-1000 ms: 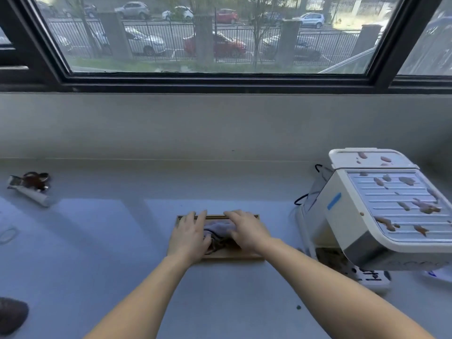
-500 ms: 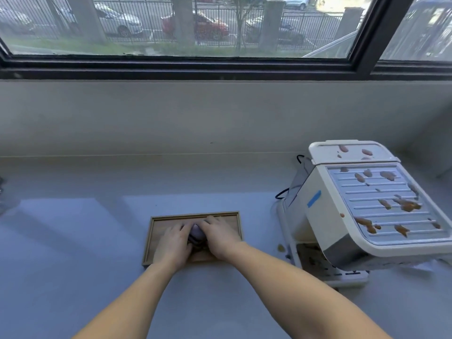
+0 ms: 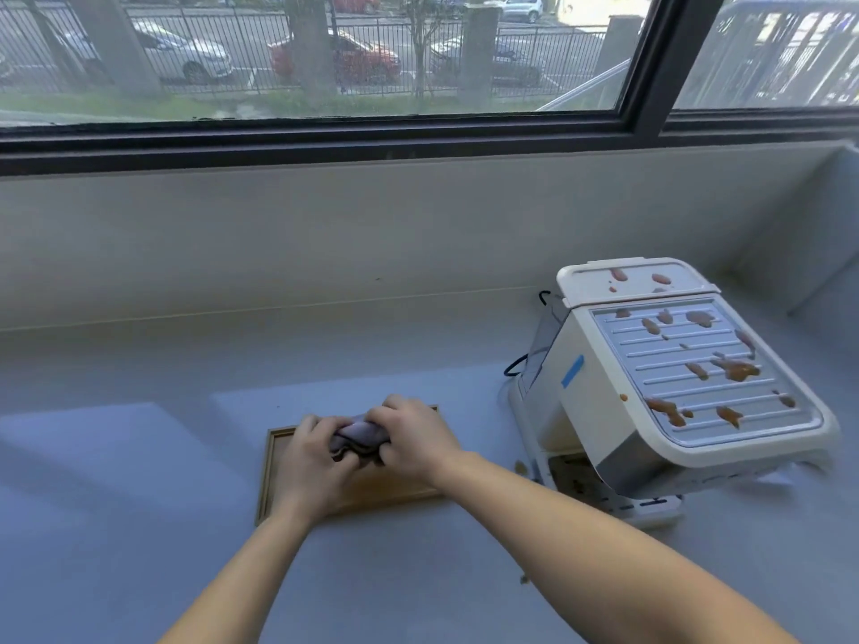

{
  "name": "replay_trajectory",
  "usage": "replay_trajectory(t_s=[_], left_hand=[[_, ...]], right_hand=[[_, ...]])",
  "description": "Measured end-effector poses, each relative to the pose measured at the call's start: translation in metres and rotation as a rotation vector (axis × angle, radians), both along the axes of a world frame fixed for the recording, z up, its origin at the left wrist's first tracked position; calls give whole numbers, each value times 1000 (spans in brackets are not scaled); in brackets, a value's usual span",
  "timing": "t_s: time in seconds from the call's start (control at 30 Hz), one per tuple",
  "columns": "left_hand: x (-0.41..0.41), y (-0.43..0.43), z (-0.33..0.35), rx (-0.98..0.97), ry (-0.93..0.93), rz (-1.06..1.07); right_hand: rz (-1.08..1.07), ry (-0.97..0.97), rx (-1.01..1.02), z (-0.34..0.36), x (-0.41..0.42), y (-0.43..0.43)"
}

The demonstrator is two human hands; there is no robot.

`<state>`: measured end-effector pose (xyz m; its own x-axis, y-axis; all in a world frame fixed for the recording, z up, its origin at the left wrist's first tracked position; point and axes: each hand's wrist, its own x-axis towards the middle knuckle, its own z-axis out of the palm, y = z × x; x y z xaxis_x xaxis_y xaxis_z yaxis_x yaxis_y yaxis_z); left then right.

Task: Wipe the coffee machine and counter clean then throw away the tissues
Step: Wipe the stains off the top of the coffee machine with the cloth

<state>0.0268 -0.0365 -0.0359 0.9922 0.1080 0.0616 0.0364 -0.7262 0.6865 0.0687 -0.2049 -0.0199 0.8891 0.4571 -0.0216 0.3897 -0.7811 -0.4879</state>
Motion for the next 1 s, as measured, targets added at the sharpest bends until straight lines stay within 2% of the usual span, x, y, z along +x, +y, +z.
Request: replay_trajectory(t_s=[0.17,0.33,0.47,0.63,0.7,0.77,0.8,0.87,1.0], left_hand=[[-7,-15,44,-183,-168,-32],[-17,-47,100,-301,-300,-176],[-30,-81,137,-397,-353,-311],[-35,-113,166,-655,-317,-564],[-27,-129,168,-563,-353,-576],[-14,-150,167,-316,-414,-530],[-5,-163,166,-182,-434,-519],[12,-190,160,15,-444,-529],[44,-234,145,113,-426,-510]], right_hand=[[-69,2,111,47,-17,-22],[-98,77,456,88,-50,-45],[-173,-54,605,121,-81,-67],[-380,-287,702,168,-113,-119],[-439,-342,789,186,-122,-147],[-474,-359,914,201,-127,-179],[-503,-386,915,206,-126,-197],[-573,-453,776,211,-120,-232],[-645,-552,472,205,-107,-283]])
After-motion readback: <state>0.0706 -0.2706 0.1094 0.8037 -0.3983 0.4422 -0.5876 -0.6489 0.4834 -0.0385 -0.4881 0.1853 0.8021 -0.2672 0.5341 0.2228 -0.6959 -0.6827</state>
